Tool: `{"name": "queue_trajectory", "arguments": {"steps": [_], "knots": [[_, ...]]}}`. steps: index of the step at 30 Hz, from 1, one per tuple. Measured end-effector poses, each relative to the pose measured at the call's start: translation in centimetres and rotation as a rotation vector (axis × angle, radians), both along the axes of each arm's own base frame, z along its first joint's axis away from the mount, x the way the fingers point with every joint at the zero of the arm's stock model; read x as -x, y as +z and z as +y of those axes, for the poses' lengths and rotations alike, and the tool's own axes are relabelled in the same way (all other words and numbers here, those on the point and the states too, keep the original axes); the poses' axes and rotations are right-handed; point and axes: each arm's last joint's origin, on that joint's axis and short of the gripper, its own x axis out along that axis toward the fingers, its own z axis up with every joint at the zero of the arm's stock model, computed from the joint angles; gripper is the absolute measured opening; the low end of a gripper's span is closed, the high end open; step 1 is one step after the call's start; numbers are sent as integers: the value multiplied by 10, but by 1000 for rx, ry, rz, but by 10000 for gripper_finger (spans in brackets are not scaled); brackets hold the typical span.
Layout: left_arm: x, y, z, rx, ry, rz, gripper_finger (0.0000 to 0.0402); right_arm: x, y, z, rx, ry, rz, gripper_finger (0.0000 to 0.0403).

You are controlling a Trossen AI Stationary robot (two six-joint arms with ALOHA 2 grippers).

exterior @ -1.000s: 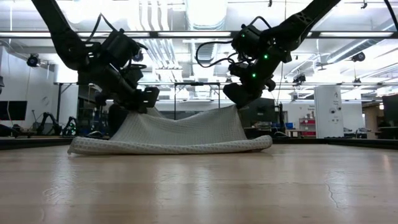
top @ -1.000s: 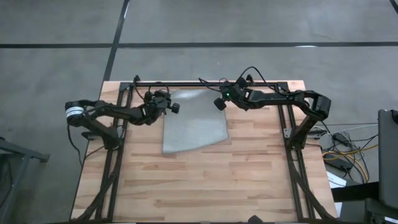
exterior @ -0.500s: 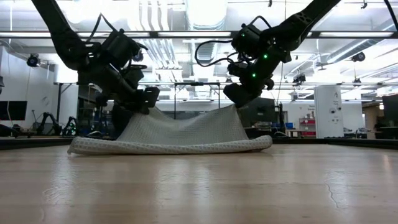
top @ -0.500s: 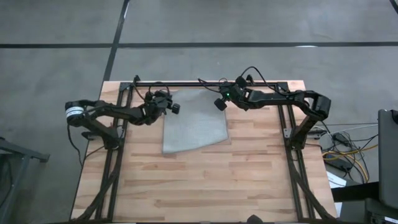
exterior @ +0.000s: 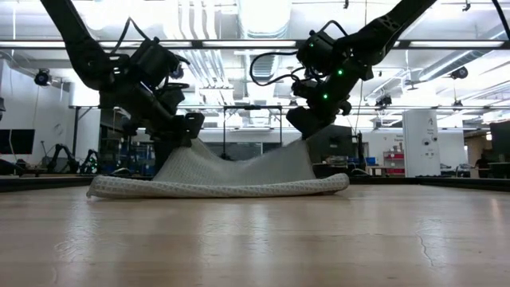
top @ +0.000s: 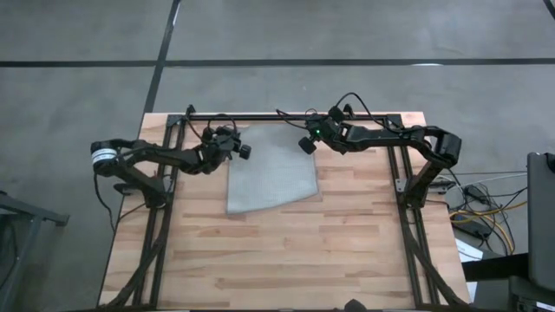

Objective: Roll towel
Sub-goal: Fold the gray towel on the table

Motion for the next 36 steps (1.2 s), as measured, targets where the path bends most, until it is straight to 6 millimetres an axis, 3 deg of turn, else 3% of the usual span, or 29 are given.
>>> {"name": "queue_trajectory", "arguments": {"steps": [6, 10, 14, 18, 30, 36], "knots": [[2, 0, 2, -19, 28, 31, 104, 0, 0, 0, -10, -18, -23, 58], [0, 0, 1, 31, 8, -56, 108, 0, -2, -1, -13, -21, -23, 75], [-3, -1, -1, 120, -77, -139, 106, 0, -2, -1, -38, -61, -68, 89], [-4, -3, -3, 159, -177, -108, 106, 1, -3, -1, -51, -74, -71, 95], [-9, 1, -6, 102, -321, -16, 106, 4, -4, 1, -40, -29, 19, 66], [-14, 18, -12, 14, -388, 9, 106, 2, 3, 9, -21, 10, 24, 54]]}}
